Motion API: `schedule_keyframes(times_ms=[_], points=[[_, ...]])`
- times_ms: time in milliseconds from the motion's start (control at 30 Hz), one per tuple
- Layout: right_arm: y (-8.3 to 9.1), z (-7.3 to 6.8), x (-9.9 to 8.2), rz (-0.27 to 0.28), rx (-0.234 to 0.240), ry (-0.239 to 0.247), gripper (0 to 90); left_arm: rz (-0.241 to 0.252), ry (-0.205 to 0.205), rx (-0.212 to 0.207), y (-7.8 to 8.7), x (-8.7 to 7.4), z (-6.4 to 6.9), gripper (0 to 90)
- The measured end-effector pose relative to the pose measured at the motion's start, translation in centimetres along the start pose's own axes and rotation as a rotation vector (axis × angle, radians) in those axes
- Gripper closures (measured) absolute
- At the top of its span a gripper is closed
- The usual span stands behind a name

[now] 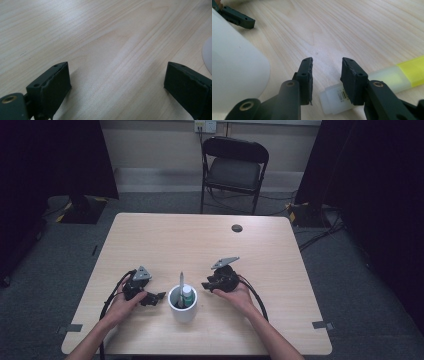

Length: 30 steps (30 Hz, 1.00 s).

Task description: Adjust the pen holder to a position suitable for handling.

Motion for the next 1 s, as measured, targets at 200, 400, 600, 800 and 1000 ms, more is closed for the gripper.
schedule_keyframes(times_ms=[200, 400, 600, 800, 1000], points=[[0.7, 0.1, -0.5, -0.002, -0.008, -0.001, 61.6, 0.002, 0.000, -0.002, 0.0, 0.0, 0.0, 6.2], [1.6, 0.2, -1.1, -0.003, -0.024, -0.002, 61.4, 0.000, 0.000, 0.000, 0.0, 0.0, 0.0, 6.2], [2.4, 0.7, -1.9, 0.002, -0.035, -0.019, 60.9, 0.002, 0.001, -0.004, 0.0, 0.0, 0.0, 6.2], [3.2, 1.3, -2.2, 0.031, -0.063, -0.036, 60.8, 0.000, 0.000, -0.001, 0.0, 0.0, 0.0, 6.2], [3.7, 1.7, -2.2, 0.060, -0.124, -0.036, 58.3, 0.001, 0.000, -0.001, 0.0, 0.0, 0.0, 6.2]])
Point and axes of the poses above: each handheld gripper's, and its own axes: y roughly backward along the jaws, x roughly out of its top, z roughly to its right, the point moved 1 cm from there along -y, roughly forward along the jaws, and after that the axes turned 4 degrees about x, right-handed, at the moved point
